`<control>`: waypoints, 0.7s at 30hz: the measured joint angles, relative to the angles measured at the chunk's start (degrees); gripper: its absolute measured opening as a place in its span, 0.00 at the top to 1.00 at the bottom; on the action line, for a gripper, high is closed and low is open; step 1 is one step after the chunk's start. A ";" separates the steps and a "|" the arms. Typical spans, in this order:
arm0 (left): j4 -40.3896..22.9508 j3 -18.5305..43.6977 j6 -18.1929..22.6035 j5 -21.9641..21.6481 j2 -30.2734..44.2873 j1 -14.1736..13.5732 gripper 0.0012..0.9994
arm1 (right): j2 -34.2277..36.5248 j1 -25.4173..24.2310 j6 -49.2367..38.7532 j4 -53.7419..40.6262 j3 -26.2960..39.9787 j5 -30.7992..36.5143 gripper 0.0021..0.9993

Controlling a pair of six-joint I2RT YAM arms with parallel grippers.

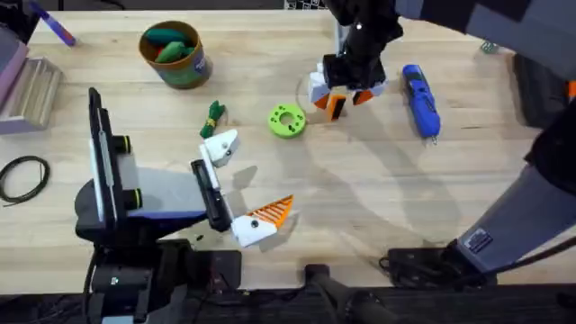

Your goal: Pick up the gripper from the table and insert it into the empty holder that is missing its gripper. Then pick up a screw, insert it into the mounting hole, and use the screwdriver to tighten it. Finally, clean up the table by picking up the vegetable and placing it into the bucket.

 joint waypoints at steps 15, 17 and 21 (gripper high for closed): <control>0.00 0.00 -0.01 0.00 0.02 0.00 0.01 | 0.00 -0.04 0.22 0.39 0.00 0.00 0.99; 0.00 0.00 -0.02 0.00 0.02 0.00 0.01 | 0.00 -0.04 0.24 0.37 0.00 0.00 0.99; 0.00 0.00 -0.01 0.00 0.02 0.00 0.01 | -0.02 -0.04 0.22 0.23 0.00 0.00 0.99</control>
